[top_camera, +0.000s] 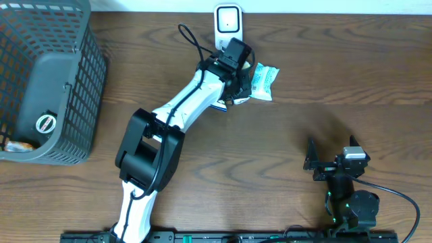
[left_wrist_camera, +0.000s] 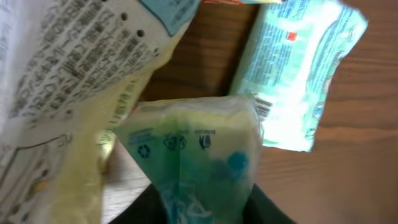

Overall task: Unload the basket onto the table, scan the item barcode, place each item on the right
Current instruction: 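Carry the small packet to the scanner and drop it between the packs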

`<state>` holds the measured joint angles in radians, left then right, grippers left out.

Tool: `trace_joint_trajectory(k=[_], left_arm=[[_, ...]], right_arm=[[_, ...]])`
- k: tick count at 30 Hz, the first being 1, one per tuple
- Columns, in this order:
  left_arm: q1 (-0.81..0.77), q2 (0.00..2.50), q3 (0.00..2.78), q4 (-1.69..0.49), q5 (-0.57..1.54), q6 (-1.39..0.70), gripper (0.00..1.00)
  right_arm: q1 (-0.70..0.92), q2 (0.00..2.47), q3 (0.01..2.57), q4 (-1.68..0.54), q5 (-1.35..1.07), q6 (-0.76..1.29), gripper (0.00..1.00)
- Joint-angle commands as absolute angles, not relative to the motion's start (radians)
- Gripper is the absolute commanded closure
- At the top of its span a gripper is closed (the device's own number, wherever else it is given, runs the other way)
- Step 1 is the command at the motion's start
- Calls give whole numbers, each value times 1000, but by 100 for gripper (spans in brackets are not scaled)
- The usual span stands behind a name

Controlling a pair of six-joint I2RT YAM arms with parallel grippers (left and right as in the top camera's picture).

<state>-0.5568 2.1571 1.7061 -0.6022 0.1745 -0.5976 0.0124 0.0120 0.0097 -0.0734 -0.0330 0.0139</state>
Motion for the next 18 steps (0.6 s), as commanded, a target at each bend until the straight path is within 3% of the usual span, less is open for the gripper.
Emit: trace_joint_trajectory(k=[1,3,6,18], left_arm=[[-574,2170,1705,-584,85,-569,39],[-577,2170,1705,-564,85,-569,28],[-572,2164,1706,-543,86,-535,21],[-466,1818,1768,-487,96,-514,19]], right_arm=[[-1,7,6,-75,-33,14,1],[-1,7,6,-75,-33,14,1],[-1,7,6,-75,-33,14,1],[-1,7,6,-75,-33,14,1]])
